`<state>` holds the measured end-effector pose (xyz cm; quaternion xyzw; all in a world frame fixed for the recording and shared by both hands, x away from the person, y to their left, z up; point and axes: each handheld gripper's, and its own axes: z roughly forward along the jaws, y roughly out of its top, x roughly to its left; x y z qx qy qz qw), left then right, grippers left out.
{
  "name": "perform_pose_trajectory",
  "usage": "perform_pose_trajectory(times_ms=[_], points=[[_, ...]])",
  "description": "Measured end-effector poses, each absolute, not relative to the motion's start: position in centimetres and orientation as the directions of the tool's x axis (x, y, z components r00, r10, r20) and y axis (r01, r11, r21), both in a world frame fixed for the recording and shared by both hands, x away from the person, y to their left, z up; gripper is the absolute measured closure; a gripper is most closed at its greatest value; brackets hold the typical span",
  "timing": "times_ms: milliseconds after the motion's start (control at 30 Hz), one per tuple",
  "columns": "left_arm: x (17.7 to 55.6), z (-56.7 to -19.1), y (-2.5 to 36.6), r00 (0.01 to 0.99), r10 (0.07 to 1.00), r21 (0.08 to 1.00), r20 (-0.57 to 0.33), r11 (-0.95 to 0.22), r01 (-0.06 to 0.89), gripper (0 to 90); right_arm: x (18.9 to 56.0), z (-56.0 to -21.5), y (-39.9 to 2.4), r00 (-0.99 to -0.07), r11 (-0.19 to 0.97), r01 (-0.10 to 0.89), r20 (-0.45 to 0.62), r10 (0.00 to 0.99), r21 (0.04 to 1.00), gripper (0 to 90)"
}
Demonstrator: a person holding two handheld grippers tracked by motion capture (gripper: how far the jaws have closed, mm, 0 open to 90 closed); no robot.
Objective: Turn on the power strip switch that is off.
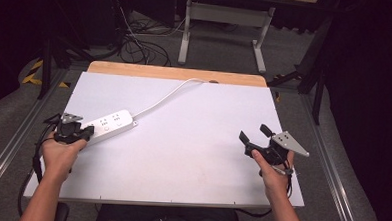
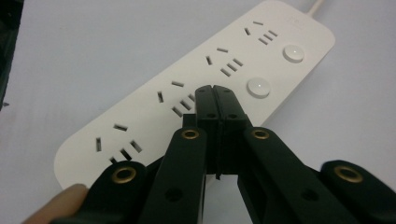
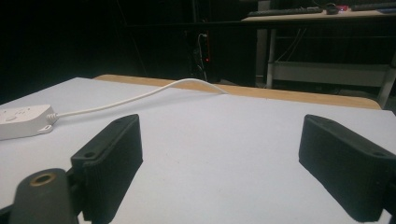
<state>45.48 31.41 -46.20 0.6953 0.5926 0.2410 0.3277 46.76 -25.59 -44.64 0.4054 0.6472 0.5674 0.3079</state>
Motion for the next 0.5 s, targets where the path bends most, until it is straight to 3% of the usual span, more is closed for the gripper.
perform_pose_trajectory(times_ms=[500], points=[[45.34,-46.45,31.02,0.14,0.987,0.735,-0.073,-0.041,0.676,90.0,46.67,-44.51,-25.78,-0.474,0.004,0.176,0.081,0.877,0.984,13.1]])
